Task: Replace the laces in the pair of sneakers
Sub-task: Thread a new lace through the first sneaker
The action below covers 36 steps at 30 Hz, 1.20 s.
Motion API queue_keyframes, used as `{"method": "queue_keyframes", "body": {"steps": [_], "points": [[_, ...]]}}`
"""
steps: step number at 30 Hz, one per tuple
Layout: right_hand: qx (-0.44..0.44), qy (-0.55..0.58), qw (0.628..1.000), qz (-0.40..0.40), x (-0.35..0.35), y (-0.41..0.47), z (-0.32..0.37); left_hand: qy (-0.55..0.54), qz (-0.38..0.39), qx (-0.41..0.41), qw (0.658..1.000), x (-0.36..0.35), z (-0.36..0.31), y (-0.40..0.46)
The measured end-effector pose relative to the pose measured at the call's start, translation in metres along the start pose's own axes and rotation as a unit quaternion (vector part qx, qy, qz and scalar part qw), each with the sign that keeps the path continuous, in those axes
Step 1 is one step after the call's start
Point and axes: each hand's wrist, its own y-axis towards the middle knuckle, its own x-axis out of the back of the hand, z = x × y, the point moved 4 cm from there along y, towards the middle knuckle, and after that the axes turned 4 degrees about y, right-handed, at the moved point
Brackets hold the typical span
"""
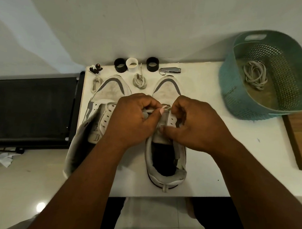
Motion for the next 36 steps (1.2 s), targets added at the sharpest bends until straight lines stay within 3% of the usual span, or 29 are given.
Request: {"method": "queue_keyframes", "body": {"steps": [3,7,10,18,23,36], "points": [[-0.045,-0.094,0.994,0.031,-0.004,-0.004,0.005,-0.068,0.000,0.041,0.997,-0.002,0.004,0.000],[-0.071,-0.095,0.993,-0.024,0.010,-0.007,0.009,-0.077,0.030,0.063,0.995,-0.010,0.013,0.000],[-0.074,-0.091,0.993,-0.011,0.011,-0.007,0.007,-0.056,0.052,0.070,0.995,-0.017,0.012,-0.001],[-0.125,0.148,0.981,-0.013,0.011,0.000,-0.021,-0.086,0.053,0.111,0.989,-0.038,0.010,-0.004],[-0.123,0.200,0.972,-0.002,0.010,0.000,-0.025,-0.094,0.031,0.106,0.989,-0.041,0.010,-0.005],[-0.039,0.060,0.997,0.008,0.012,0.001,-0.016,-0.015,0.024,-0.007,1.000,-0.036,0.000,-0.005]]}}
